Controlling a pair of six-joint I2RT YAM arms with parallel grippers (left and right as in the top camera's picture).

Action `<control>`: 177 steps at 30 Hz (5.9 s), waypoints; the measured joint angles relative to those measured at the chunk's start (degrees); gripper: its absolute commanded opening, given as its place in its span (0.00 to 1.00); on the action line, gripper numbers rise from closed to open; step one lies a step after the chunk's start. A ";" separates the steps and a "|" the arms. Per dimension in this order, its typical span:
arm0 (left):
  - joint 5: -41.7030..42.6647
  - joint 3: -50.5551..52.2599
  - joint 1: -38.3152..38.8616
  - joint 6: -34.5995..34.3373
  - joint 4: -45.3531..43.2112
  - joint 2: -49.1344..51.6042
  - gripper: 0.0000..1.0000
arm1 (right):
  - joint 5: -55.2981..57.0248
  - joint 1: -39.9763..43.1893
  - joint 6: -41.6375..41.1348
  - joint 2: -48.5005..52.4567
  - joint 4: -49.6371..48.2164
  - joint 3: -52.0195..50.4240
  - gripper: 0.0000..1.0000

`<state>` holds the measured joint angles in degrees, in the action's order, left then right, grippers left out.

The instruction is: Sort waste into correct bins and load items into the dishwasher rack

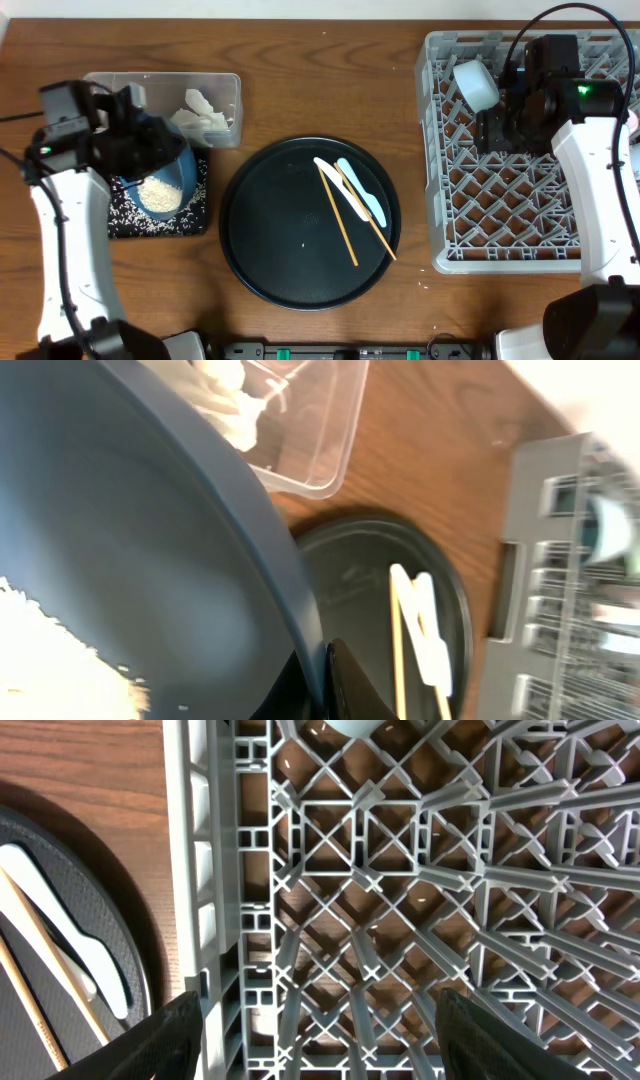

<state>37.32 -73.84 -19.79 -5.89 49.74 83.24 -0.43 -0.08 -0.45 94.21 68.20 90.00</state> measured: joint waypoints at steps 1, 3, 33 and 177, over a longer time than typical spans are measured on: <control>2.51 0.04 -1.42 0.85 -0.04 0.83 0.06 | 0.00 0.00 -0.02 0.02 0.00 0.00 0.71; 6.86 0.13 -3.52 2.21 -0.28 2.27 0.06 | 0.00 0.00 -0.02 0.02 0.02 0.00 0.71; 49.86 0.33 -19.17 13.70 -2.21 12.31 0.06 | 0.57 0.00 -0.02 0.00 0.76 0.00 0.71; -28.70 0.42 3.13 -8.94 13.51 -1.97 0.76 | -9.94 -37.66 -7.04 28.55 -21.44 2.34 0.01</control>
<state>8.62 -73.43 -16.67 -14.83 63.24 81.28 -10.37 -37.74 -7.49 122.76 46.76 92.33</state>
